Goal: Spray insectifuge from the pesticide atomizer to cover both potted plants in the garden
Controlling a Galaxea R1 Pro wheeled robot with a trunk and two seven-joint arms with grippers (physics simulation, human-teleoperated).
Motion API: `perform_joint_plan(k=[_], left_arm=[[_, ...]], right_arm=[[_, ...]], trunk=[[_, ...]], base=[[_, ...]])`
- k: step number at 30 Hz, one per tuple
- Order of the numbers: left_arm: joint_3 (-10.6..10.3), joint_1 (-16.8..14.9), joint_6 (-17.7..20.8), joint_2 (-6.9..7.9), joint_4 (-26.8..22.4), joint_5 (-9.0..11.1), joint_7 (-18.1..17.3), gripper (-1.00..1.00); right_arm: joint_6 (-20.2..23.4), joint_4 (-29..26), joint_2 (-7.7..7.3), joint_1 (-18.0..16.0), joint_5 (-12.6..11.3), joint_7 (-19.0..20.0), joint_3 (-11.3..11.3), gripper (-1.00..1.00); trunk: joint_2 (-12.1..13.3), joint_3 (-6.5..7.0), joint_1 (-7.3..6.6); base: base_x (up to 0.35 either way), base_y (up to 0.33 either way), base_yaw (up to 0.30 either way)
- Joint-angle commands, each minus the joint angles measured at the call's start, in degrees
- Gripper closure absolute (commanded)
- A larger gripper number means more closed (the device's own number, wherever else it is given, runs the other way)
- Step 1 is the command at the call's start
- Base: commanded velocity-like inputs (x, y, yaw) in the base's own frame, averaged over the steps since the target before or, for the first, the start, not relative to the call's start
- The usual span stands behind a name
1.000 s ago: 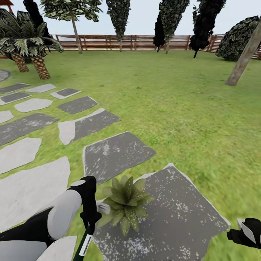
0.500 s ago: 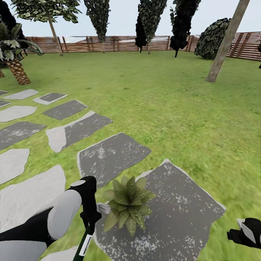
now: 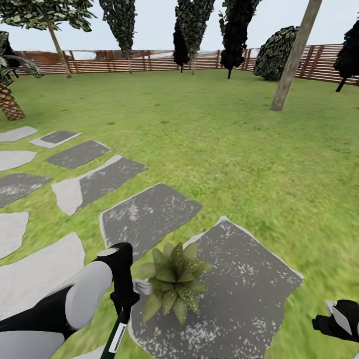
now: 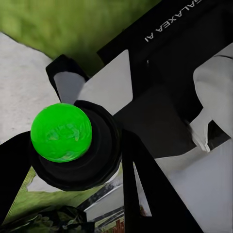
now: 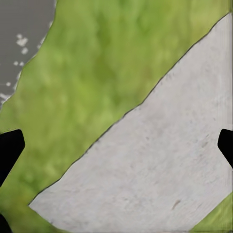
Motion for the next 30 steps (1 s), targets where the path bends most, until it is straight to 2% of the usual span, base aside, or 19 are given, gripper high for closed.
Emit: perform_joint_plan(k=[1, 5, 11, 17, 23, 30], left_arm=[[0.33, -0.01, 0.61, -0.03, -0.01, -0.60, -0.49, 1.00], [0.33, 0.09, 0.53, 0.23, 0.20, -0.61, -0.49, 1.00], [0.33, 2.79, 0.48, 2.60, 0.31, -0.69, -0.49, 1.00], [0.33, 3.14, 0.44, 5.31, 0.06, -0.63, -0.49, 1.00], [0.32, 3.17, 0.44, 5.61, -0.15, -0.61, -0.49, 1.00], [0.32, 3.16, 0.43, 5.55, 0.19, -0.61, -0.49, 1.00]], right_arm=[[0.04, 0.13, -0.01, -0.09, -0.57, 0.10, 0.28, -1.00], [0.06, 0.13, -0.01, -0.09, -0.57, 0.11, 0.28, -1.00], [0.06, 0.12, 0.00, -0.09, -0.57, 0.09, 0.28, -1.00], [0.06, 0.14, -0.01, -0.09, -0.56, 0.09, 0.28, -1.00], [0.05, 0.12, 0.00, -0.09, -0.57, 0.12, 0.28, -1.00], [0.06, 0.11, 0.01, -0.09, -0.57, 0.15, 0.28, -1.00]], trunk=[[-0.02, -0.04, -0.01], [-0.02, -0.04, -0.01], [-0.02, -0.04, -0.01], [-0.02, -0.04, -0.01], [-0.02, -0.04, -0.01], [-0.02, -0.04, -0.01]], base=[[0.000, 0.000, -0.272], [0.000, 0.000, -0.245], [0.000, 0.000, -0.054], [0.000, 0.000, -0.001], [0.000, 0.187, -0.027], [0.000, 0.091, -0.234]])
